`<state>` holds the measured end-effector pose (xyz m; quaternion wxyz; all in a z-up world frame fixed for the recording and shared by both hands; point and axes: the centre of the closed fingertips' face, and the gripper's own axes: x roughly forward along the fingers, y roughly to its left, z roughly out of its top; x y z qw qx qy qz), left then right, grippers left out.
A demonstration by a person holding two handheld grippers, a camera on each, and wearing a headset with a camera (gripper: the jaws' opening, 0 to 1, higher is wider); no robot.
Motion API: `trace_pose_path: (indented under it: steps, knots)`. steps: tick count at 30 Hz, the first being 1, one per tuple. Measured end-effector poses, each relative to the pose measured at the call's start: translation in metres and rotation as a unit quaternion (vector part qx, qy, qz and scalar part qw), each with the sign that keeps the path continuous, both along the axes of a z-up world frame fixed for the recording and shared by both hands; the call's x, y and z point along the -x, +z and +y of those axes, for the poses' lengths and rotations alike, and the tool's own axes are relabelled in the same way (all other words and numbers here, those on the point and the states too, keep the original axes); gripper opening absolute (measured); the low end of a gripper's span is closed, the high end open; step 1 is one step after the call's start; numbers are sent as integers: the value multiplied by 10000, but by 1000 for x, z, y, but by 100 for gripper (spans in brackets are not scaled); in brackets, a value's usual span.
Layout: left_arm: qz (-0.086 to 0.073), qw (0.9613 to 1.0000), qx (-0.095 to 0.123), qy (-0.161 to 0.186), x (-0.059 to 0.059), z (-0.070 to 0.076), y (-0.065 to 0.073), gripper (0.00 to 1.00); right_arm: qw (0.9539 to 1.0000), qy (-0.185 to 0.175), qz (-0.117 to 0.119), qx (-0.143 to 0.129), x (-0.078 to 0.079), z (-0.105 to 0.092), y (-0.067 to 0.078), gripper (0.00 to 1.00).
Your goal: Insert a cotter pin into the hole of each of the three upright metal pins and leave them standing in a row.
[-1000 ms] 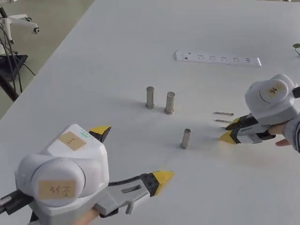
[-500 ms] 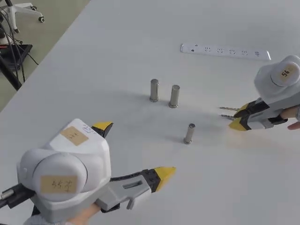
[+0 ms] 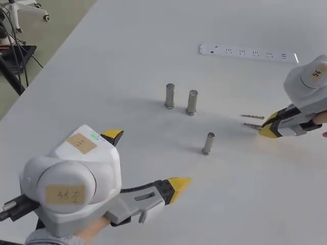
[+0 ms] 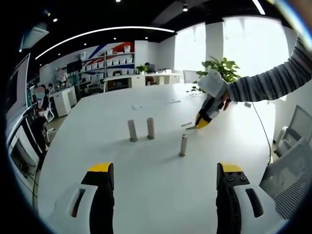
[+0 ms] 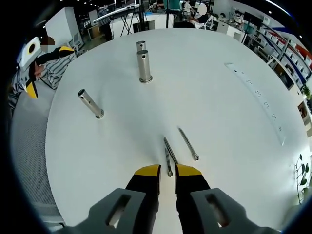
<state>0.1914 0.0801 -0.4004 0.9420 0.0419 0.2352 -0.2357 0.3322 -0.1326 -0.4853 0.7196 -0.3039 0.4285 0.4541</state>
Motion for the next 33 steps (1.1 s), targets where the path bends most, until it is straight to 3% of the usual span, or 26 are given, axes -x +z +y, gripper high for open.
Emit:
trace_pose_path:
  steps: [6,13,19,27,33]
  knots:
    - [-5,10000,8,30,-1,1,0,85,9997,128,-5,191,3,-4,-4,2]
    - [-17,10000,-38,45,0,5,0,84,9997,175,-19,189,1,-2,-5,0]
    - [-6,10000,-51,6,2,4,0,81,9987,424,-164,231,3,-2,-6,0]
    - [-16,9999,-103,-134,1,1,4,74,9967,517,-622,-8,0,6,4,0]
    - [-43,9996,-122,-241,-1,-2,9,70,9931,695,-933,-132,13,19,20,0]
